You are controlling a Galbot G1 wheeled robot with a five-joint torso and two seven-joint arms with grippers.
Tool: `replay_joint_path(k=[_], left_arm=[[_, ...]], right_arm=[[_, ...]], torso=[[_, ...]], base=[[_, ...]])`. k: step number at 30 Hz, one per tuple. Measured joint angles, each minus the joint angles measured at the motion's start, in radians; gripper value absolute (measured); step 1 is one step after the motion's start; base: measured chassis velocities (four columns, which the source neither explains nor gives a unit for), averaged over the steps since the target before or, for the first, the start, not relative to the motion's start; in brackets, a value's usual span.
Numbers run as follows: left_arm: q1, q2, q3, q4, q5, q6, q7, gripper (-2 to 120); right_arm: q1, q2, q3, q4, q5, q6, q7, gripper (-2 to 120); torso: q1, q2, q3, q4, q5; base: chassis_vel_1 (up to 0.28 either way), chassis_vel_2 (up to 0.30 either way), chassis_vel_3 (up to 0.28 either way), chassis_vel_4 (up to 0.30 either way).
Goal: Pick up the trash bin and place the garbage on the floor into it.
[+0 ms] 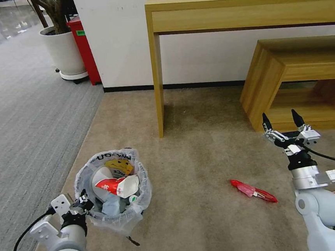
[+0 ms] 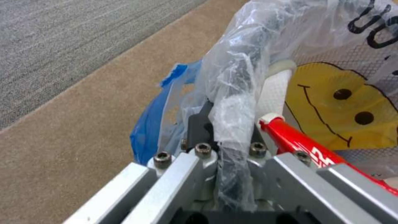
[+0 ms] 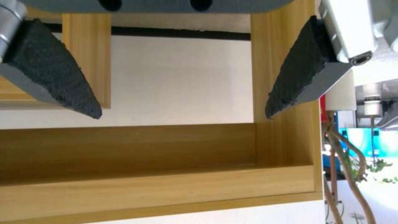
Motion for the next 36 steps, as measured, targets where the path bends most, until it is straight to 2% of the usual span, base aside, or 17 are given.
replay_joint_path(k=[16, 36], left_arm=[[0.012, -0.002, -0.001, 0.001, 0.011, -0.009, 0.009, 1], [0.018, 0.003, 0.000, 0.004, 0.026, -0.010, 0.016, 1]], right_arm=[[0.000, 0.005, -0.026, -0.001, -0.003, 0.008, -0.012, 100], [0.005, 0.002, -0.021, -0.002, 0.002, 0.009, -0.012, 100]], torso=[[0.000, 0.000, 0.000, 0.0000, 0.0000], [0.000, 0.000, 0.000, -0.0003, 0.0000]], base=[[-0.017, -0.016, -0.019, -0.021], [-0.105, -0.104, -0.105, -0.104]])
